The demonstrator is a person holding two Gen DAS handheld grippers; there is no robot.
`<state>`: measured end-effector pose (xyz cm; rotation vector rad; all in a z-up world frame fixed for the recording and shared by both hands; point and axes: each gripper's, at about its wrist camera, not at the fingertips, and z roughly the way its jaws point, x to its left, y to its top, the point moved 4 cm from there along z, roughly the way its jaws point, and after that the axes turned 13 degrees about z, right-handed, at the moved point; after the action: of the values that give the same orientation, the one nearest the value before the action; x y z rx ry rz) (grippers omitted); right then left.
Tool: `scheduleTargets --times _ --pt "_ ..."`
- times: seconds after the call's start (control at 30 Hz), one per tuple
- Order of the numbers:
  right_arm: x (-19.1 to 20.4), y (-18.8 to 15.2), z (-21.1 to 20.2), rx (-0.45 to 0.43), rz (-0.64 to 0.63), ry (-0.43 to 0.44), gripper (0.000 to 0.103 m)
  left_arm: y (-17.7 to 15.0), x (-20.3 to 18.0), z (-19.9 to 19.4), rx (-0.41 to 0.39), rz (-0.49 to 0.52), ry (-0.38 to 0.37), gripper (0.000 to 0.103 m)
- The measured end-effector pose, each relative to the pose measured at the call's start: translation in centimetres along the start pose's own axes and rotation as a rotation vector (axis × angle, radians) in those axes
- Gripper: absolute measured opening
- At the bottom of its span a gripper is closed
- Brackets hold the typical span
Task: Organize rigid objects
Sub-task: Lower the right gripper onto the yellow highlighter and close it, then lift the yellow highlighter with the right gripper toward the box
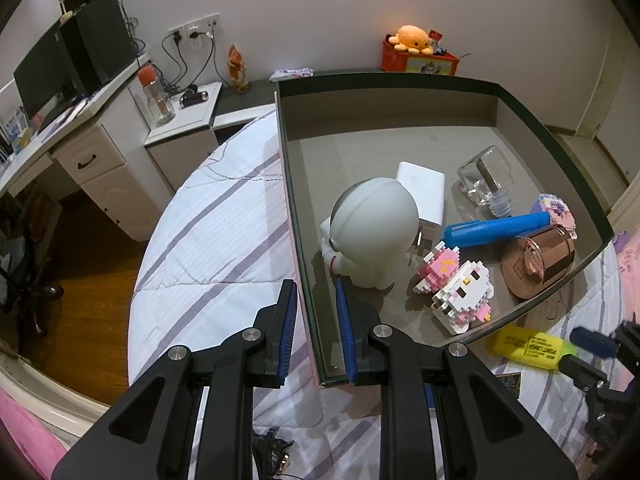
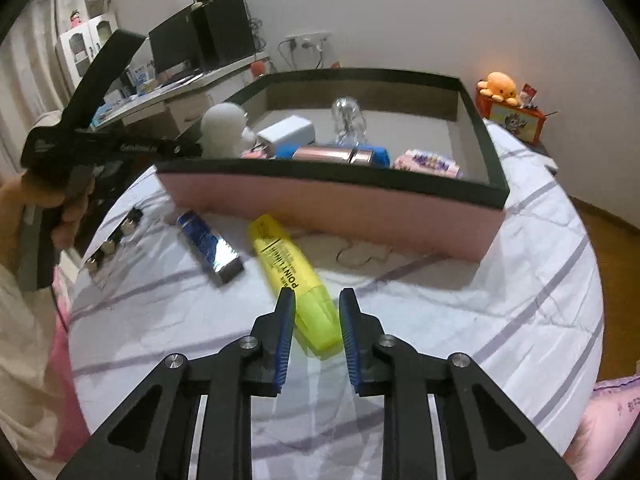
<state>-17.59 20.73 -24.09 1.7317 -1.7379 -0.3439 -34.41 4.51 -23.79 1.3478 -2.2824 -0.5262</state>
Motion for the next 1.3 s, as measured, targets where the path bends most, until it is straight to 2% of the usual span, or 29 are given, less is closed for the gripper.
scheduleTargets --times 0.03,0.1,0.37,0.53,0.83,1.0,1.3 --pt "0.1 0.1 0.2 0.002 -0.005 -0.004 0.042 0.0 0.0 0.0 0.002 0.000 0.000 0.019" --pt "0.4 0.1 1.3 0.036 -0.026 -0.006 0.044 0.0 0.0 0.0 0.002 0.000 0.001 0.019" --pt "1.3 0.7 2.6 0.058 -0.086 0.006 0.048 0.0 0.0 0.1 0.003 0.004 -0.004 0.019" --pt "1.2 0.3 2.2 0.079 -0.051 0.030 0.040 0.0 0.0 0.2 0.006 0.005 -0.020 0.019" --pt "-1.7 -1.5 -0.2 0.076 0.091 -0.061 0.031 0.0 0.0 0.2 0.007 0.011 -0.020 0.020" --pt "-1.9 -1.7 -0.5 0.068 0.099 -0.105 0.031 0.0 0.1 0.2 0.010 0.012 -0.019 0.020" --pt "-1.2 -0.4 0.9 0.053 0.065 -0.116 0.034 0.0 0.0 0.2 0.011 0.015 -0.020 0.021"
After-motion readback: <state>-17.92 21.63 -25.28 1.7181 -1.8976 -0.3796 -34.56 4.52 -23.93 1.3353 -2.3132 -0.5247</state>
